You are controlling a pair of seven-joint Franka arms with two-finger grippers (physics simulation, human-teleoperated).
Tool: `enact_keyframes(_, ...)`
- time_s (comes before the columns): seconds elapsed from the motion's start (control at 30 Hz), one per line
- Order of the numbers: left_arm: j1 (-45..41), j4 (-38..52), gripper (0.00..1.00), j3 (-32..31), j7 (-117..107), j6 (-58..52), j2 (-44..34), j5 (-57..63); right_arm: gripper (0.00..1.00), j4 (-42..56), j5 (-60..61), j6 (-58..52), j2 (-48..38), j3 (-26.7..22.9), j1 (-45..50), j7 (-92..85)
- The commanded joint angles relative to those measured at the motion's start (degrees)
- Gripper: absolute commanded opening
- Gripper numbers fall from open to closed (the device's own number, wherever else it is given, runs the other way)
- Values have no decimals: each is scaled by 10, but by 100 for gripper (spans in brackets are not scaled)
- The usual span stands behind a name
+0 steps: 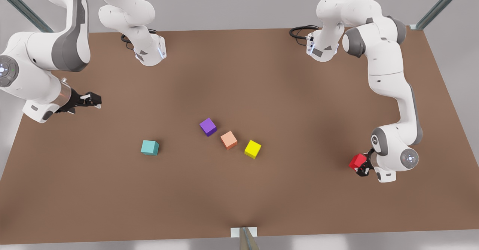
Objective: Pick up red wooden cube and pass to hand red wooden cube and place in blue wooden cube
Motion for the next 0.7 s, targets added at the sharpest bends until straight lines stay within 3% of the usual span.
enact_keyframes(0.0, 1, 0, 100, -1, -75, 24, 4, 1, 100, 0, 2, 3, 0, -1, -4, 2)
enact_keyframes(0.37, 0, 0, 100, -1, -75, 50, 23, -2, 100, 0, 15, 1, 3, -3, -7, -2)
enact_keyframes(0.43, -1, 0, 68, -1, -74, 49, 23, -1, 100, -4, 15, 0, 4, -3, -6, -2)
enact_keyframes(0.47, -2, 0, 56, -1, -74, 49, 23, -1, 100, -4, 15, 0, 4, -3, -6, -2)
enact_keyframes(0.5, -3, 0, 50, -1, -75, 50, 23, -1, 100, -4, 15, 0, 4, -3, -6, -2)
enact_keyframes(0.57, -3, 1, 49, -22, -107, 36, -10, -2, 100, -7, 15, 3, 5, -3, -5, -2)
enact_keyframes(0.6, -5, 35, 49, -36, -107, -43, -11, -4, 100, -6, 13, 10, 12, -2, -1, -4)
enact_keyframes(0.67, -1, 122, 49, -92, -105, -155, -12, -12, 98, 98, 80, 18, 157, 6, 5, -288)
